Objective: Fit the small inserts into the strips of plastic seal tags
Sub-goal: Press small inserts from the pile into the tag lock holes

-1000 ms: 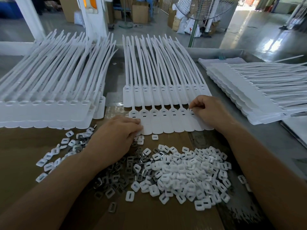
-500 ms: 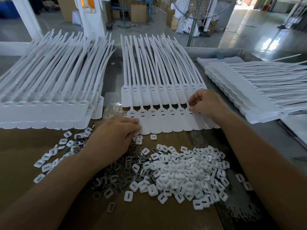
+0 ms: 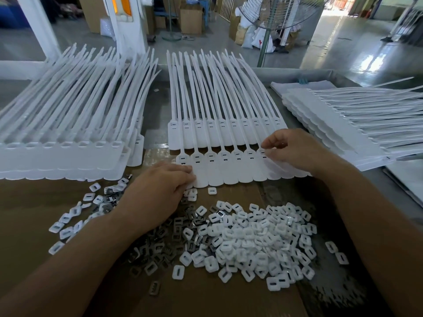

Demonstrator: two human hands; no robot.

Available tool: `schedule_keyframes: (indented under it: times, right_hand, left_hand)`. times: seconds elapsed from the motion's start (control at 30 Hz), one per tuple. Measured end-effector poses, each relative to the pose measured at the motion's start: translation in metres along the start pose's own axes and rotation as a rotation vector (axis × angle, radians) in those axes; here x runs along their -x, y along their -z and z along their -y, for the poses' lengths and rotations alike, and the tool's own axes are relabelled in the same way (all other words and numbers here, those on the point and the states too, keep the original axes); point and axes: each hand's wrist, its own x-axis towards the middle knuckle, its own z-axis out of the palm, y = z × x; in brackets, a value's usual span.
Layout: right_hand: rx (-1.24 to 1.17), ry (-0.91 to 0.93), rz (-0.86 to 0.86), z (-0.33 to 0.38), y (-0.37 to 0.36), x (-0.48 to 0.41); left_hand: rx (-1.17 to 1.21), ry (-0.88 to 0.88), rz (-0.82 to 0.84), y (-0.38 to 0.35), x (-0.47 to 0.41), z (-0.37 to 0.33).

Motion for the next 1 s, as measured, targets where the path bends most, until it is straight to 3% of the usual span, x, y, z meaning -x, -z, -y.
schedule_keyframes:
  times: [0.07,0.23,0.33,1.0]
  right_hand:
    - [0.042,0.054,0.056,0.008,0.006,0.013]
    - [0.188,0.079,0.426,0.016,0.014,0.046]
    - [0.204,0.078,0.542,0.012,0.015,0.058]
    - [0.190,0.142,0.402,0.012,0.011,0.056]
  left_hand:
    - [-0.003,-0.004,0.003,0.000,0.000,0.001]
    - [-0.017,-0.010,0.014,-0.002,-0.001,0.003]
    - [-0.028,-0.015,0.016,-0.002,-0.002,0.003]
    - [-0.021,-0.014,0.011,-0.002,-0.002,0.003]
